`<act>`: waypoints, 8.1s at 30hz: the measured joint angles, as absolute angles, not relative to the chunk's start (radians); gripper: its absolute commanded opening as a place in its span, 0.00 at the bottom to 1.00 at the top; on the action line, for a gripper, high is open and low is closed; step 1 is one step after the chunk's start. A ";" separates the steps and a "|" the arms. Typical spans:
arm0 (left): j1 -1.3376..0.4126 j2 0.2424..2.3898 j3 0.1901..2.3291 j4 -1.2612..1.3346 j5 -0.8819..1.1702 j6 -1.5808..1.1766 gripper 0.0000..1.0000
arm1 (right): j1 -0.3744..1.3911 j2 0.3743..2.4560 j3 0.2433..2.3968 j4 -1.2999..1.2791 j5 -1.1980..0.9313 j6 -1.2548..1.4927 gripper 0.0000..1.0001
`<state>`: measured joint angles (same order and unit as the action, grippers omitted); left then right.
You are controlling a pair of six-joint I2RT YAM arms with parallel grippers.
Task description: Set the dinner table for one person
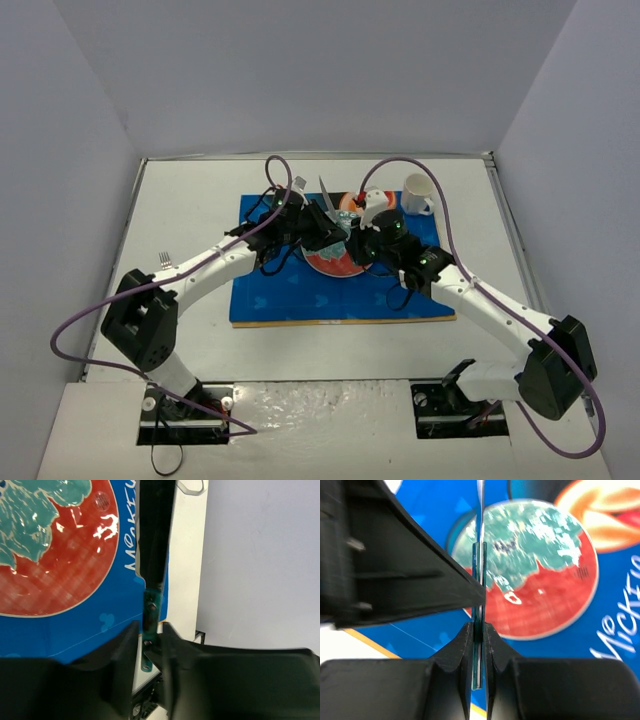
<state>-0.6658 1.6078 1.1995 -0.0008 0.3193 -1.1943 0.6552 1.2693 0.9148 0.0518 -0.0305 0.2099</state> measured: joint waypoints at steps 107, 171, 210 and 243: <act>-0.226 1.140 0.901 -0.543 -0.001 -0.538 0.96 | 0.322 1.594 0.803 -0.052 0.116 0.267 0.47; 0.129 1.327 0.939 -0.649 0.005 -0.448 0.71 | 0.306 1.110 0.991 -0.180 -0.047 0.274 0.70; -0.151 1.632 1.112 -0.644 0.044 -0.368 0.00 | 0.230 1.034 0.949 -0.187 -0.199 0.200 0.85; -0.453 1.917 1.348 -0.606 0.062 -0.586 0.00 | 0.210 1.047 0.950 -0.187 -0.199 0.211 0.89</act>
<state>-0.4526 1.9171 1.3476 -0.6063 0.0624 -0.5865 0.2100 1.0473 0.9501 -0.1871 -0.1986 0.2111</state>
